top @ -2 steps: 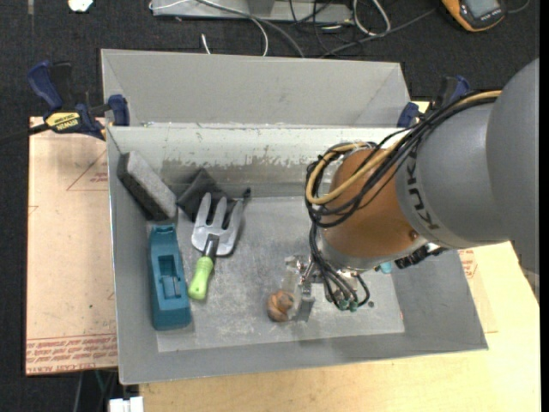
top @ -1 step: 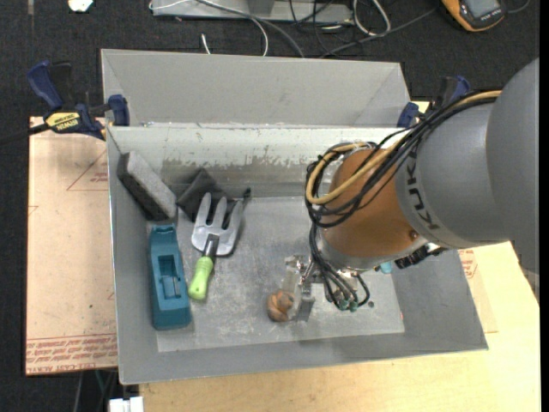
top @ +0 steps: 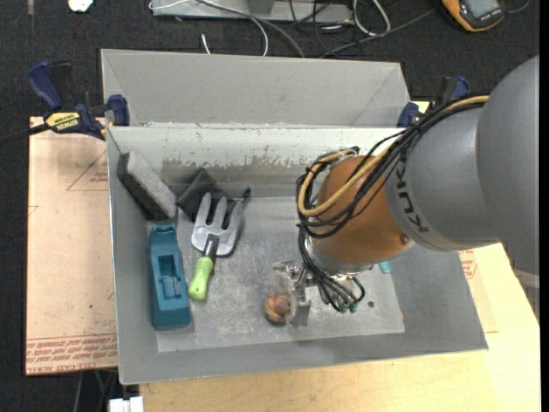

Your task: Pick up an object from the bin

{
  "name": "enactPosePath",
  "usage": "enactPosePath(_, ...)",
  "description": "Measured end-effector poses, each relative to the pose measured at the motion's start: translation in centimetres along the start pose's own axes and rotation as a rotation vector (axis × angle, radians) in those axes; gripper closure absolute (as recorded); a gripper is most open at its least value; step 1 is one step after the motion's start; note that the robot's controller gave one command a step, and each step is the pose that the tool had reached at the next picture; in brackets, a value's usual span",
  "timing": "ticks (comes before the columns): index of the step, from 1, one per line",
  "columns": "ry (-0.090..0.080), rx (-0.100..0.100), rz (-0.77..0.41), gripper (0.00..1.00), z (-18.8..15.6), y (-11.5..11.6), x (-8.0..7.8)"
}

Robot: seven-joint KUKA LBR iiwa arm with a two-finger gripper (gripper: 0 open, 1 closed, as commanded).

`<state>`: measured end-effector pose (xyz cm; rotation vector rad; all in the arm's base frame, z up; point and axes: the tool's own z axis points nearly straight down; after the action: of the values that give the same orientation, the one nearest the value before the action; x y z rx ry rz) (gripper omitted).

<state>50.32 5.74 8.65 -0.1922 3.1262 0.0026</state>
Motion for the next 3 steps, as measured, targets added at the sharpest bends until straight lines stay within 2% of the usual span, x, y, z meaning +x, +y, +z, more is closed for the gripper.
enactPosePath(1,-0.009,0.001,-0.048,1.00,0.66,0.41,0.29)
enactPosePath(2,0.004,0.000,0.173,1.00,0.44,0.40,0.29)
enactPosePath(3,-0.008,0.000,-0.020,1.00,-0.21,0.33,-0.03)
